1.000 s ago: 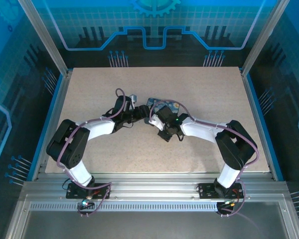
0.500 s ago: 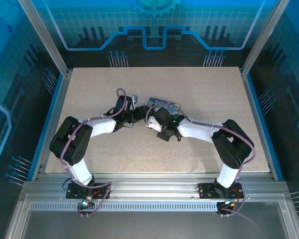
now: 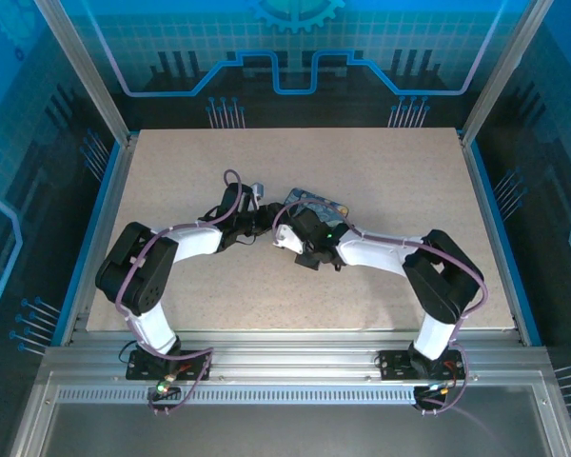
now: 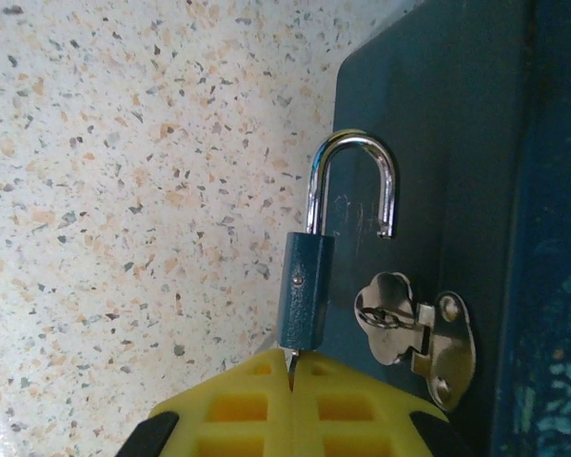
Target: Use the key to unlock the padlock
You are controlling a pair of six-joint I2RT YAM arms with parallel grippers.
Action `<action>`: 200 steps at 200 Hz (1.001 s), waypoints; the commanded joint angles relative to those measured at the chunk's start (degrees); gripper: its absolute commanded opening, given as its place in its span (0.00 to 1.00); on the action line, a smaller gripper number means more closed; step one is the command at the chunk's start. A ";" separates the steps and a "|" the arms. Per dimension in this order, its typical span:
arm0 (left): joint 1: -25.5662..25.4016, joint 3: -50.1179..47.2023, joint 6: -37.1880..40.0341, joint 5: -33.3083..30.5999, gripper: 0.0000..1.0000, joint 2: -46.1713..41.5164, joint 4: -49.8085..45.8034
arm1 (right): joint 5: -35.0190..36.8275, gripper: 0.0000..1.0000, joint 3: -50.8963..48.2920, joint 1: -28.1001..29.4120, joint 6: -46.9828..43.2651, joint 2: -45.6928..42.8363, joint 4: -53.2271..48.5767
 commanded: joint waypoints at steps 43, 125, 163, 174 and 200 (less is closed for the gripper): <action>0.70 -3.14 0.30 -0.18 0.61 -7.68 0.24 | 0.30 0.00 -3.21 1.01 4.39 -7.33 1.56; 0.53 -10.02 2.10 0.28 0.64 -19.75 -5.92 | 0.39 0.00 -5.82 1.12 11.16 -18.82 -0.20; -1.37 -10.17 5.26 -0.12 0.64 -24.97 -12.86 | 0.57 0.00 -7.08 -0.56 14.73 -25.22 -1.63; -2.02 -10.43 5.65 -0.47 0.65 -26.22 -14.19 | 0.55 0.00 -7.25 -1.30 16.08 -26.68 -2.55; -2.73 -11.35 6.29 -0.92 0.66 -28.44 -16.10 | 2.42 0.00 -7.08 -3.43 19.42 -29.23 -5.66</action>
